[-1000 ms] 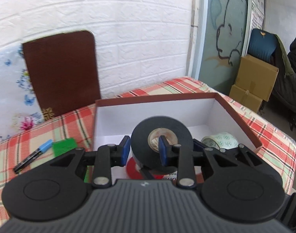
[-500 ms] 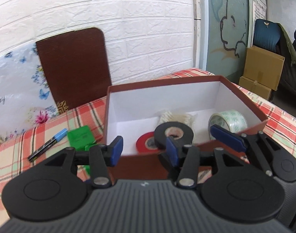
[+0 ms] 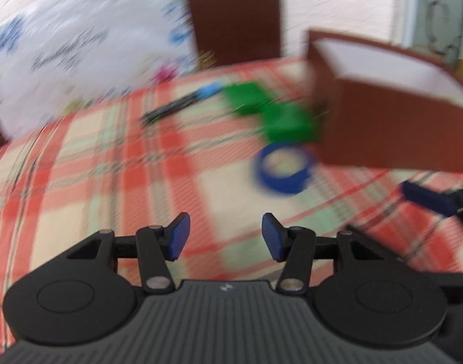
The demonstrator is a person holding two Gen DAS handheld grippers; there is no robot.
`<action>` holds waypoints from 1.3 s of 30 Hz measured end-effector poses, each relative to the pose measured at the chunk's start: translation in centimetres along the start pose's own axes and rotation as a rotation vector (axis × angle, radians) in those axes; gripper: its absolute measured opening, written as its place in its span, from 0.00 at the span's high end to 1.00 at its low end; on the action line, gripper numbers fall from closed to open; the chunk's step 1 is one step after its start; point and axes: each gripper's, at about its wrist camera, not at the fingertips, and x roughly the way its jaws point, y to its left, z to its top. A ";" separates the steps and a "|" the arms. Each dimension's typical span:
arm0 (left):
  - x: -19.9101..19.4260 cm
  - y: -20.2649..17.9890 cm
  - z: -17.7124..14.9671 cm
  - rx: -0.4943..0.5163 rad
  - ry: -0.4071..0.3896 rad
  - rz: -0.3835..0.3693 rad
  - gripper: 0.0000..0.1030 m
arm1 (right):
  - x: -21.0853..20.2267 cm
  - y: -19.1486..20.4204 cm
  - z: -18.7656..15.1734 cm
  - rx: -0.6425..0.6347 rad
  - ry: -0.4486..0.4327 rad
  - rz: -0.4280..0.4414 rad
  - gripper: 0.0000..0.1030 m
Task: Organize objects
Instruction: 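Move the left gripper back toward the blue tape roll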
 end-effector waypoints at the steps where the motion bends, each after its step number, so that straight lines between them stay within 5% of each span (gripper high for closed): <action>1: 0.4 0.9 -0.4 -0.015 0.012 0.019 0.47 | 0.1 0.4 -0.1 -0.008 0.010 0.009 0.36; 10: 1.9 6.9 -2.2 -0.136 -0.047 0.118 0.22 | 2.5 2.7 0.1 -0.050 0.095 0.035 0.36; 16: 2.5 8.7 -2.7 -0.179 -0.084 0.137 0.15 | 4.8 3.2 0.8 -0.052 0.134 0.041 0.36; 29: 2.7 9.1 -3.0 -0.190 -0.108 0.133 0.12 | 10.7 3.6 3.2 -0.016 0.159 0.011 0.29; 34: 2.6 9.1 -3.1 -0.189 -0.109 0.135 0.12 | 11.6 3.1 3.6 -0.002 0.152 0.040 0.46; 39: 2.6 9.0 -3.1 -0.187 -0.110 0.137 0.12 | 11.0 3.4 3.4 -0.036 0.150 0.082 0.46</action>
